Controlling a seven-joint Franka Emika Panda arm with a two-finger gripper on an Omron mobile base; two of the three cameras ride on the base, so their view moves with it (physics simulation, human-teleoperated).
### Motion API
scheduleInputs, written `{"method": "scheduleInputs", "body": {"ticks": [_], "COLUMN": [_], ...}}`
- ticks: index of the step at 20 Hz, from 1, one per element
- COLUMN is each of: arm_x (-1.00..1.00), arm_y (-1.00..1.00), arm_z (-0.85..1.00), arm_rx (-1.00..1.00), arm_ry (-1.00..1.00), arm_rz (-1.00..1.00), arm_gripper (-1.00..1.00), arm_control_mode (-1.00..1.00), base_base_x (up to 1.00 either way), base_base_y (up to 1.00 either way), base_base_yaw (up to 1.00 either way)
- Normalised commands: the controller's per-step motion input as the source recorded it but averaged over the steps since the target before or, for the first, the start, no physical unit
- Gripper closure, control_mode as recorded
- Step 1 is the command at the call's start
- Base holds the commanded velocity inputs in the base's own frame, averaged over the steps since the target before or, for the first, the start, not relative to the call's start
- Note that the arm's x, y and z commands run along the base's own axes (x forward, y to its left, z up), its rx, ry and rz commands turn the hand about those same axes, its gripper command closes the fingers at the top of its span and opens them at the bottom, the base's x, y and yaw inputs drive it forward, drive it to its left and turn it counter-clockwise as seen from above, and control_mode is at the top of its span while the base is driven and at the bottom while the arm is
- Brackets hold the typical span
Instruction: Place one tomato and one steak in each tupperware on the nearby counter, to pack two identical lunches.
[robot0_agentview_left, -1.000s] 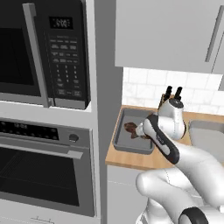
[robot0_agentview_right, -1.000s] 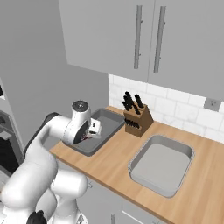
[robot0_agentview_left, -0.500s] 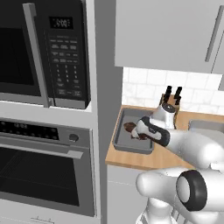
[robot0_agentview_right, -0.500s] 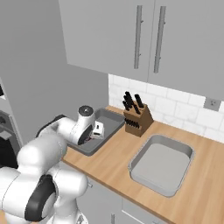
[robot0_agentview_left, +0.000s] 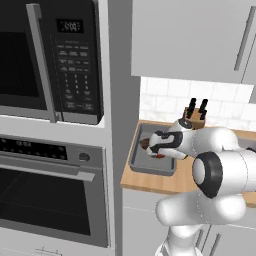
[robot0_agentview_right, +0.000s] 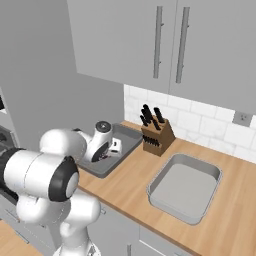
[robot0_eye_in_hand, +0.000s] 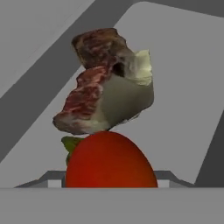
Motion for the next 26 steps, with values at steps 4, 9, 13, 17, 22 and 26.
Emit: {"method": "scheduleInputs", "body": {"ticks": [4, 9, 13, 17, 22, 26], "arm_x": [0.35, -0.04, -0.17, -0.18, -0.07, -0.60], "arm_y": [0.00, 0.00, 0.00, 0.00, 0.01, -0.08], "arm_z": [-0.33, -0.12, 0.27, 0.73, 0.39, 0.05], "arm_rx": [0.00, 0.00, 0.00, 0.00, -0.02, -0.01], "arm_ry": [0.02, 0.00, 0.00, -0.02, -0.06, -0.08], "arm_rz": [0.05, 0.03, 0.00, 0.00, 0.00, 0.00], "arm_gripper": [1.00, -1.00, -1.00, -1.00, -1.00, -1.00], "arm_control_mode": [-1.00, -1.00, -1.00, -1.00, -1.00, -1.00], "base_base_x": [0.00, 0.00, 0.00, 0.00, 0.00, 0.00], "base_base_y": [0.00, 0.00, 0.00, 0.00, 0.00, 0.00], "base_base_yaw": [0.00, 0.00, 0.00, 0.00, 0.00, 0.00]}}
